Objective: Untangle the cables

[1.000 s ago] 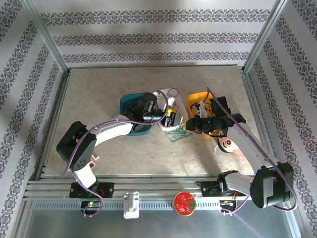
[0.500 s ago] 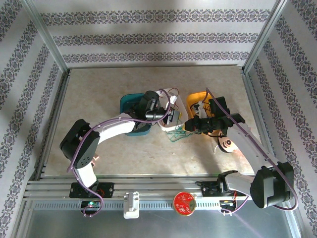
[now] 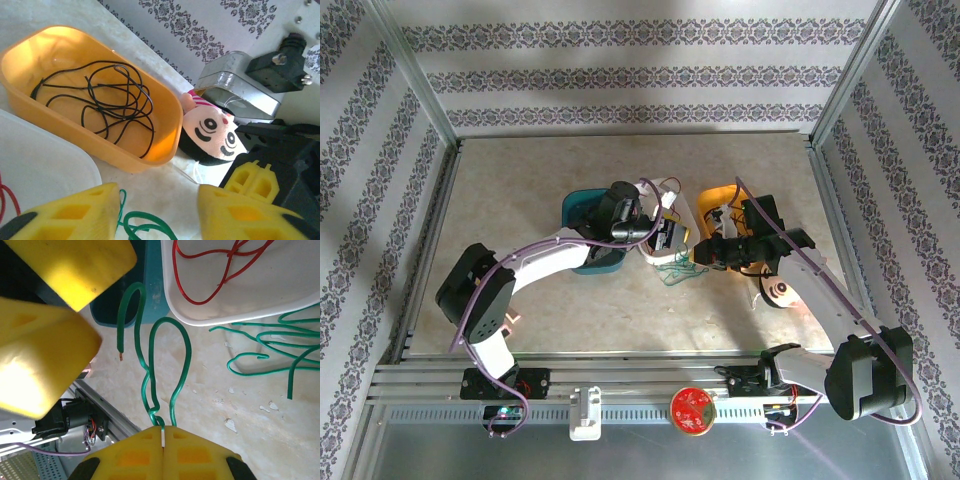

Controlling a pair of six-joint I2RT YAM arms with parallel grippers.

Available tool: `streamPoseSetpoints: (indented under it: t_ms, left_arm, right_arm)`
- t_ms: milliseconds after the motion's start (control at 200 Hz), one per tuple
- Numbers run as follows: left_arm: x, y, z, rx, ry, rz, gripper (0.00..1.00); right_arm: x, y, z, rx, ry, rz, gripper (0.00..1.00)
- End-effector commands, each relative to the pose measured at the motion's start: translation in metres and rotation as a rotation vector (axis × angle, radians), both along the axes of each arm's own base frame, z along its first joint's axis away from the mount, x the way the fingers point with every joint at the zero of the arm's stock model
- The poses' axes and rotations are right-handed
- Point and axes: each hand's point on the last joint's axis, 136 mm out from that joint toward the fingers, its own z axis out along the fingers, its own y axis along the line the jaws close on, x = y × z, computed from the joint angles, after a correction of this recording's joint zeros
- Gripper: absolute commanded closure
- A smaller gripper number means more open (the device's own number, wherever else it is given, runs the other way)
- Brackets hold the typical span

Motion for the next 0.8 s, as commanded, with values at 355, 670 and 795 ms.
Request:
streamPoseSetpoints:
  t_ms: [355, 670, 795]
  left_arm:
    - [0.004, 0.007, -0.012, 0.179, -0.058, 0.087, 0.33]
    - [0.001, -0.006, -0.019, 0.165, -0.021, 0.047, 0.44]
    - [-0.001, -0.007, -0.024, 0.178, -0.004, 0.039, 0.46]
  right_arm:
    - [0.004, 0.0, 0.007, -0.002, -0.025, -0.001, 1.0]
    - [0.005, -0.001, 0.007, -0.007, -0.027, -0.002, 1.0]
    - [0.006, -0.001, 0.008, -0.007, -0.031, -0.002, 1.0]
